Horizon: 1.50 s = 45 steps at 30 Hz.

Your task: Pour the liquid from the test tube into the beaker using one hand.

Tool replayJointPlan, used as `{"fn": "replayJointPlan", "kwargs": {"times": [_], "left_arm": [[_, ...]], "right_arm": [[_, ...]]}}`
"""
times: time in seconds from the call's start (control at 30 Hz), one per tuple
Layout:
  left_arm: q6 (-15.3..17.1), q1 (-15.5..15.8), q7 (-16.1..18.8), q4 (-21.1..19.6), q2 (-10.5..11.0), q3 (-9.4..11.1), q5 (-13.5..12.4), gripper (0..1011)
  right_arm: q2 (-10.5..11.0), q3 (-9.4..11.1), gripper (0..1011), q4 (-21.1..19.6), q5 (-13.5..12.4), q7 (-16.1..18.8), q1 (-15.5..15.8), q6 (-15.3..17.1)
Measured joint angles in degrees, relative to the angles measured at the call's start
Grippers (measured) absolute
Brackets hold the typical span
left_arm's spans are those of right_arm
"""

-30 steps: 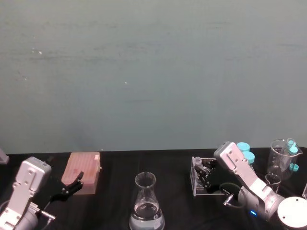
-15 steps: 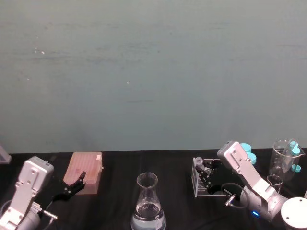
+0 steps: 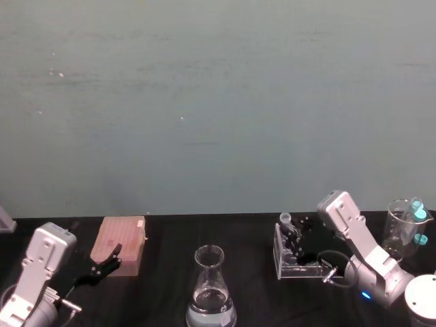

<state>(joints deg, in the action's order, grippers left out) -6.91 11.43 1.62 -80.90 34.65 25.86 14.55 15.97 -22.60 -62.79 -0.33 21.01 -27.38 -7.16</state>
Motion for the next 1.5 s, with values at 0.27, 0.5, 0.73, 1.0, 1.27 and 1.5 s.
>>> {"fn": "replayJointPlan", "kwargs": {"times": [0.27, 0.5, 0.73, 1.0, 1.27, 1.5], "left_arm": [[0.00, 0.00, 0.00, 0.00, 0.00, 0.00, 0.00, 1000], [0.00, 0.00, 0.00, 0.00, 0.00, 0.00, 0.00, 1000], [0.00, 0.00, 0.00, 0.00, 0.00, 0.00, 0.00, 1000], [0.00, 0.00, 0.00, 0.00, 0.00, 0.00, 0.00, 1000], [0.00, 0.00, 0.00, 0.00, 0.00, 0.00, 0.00, 1000], [0.00, 0.00, 0.00, 0.00, 0.00, 0.00, -0.01, 1000]], "right_arm": [[0.48, 1.31, 209, -2.71, -0.63, 0.71, -0.06, -0.73], [1.03, 1.23, 209, -6.08, -0.88, 1.76, -0.16, -1.77], [1.33, -0.07, 209, -8.45, 0.00, 2.55, -0.35, -3.24], [2.39, -3.64, 209, -9.25, 6.53, 1.31, -1.13, -6.71], [3.47, -6.77, 209, -9.41, 14.37, -1.34, -1.53, -9.95], [3.77, -7.99, 209, -9.51, 17.10, -1.98, -1.63, -11.65]]}}
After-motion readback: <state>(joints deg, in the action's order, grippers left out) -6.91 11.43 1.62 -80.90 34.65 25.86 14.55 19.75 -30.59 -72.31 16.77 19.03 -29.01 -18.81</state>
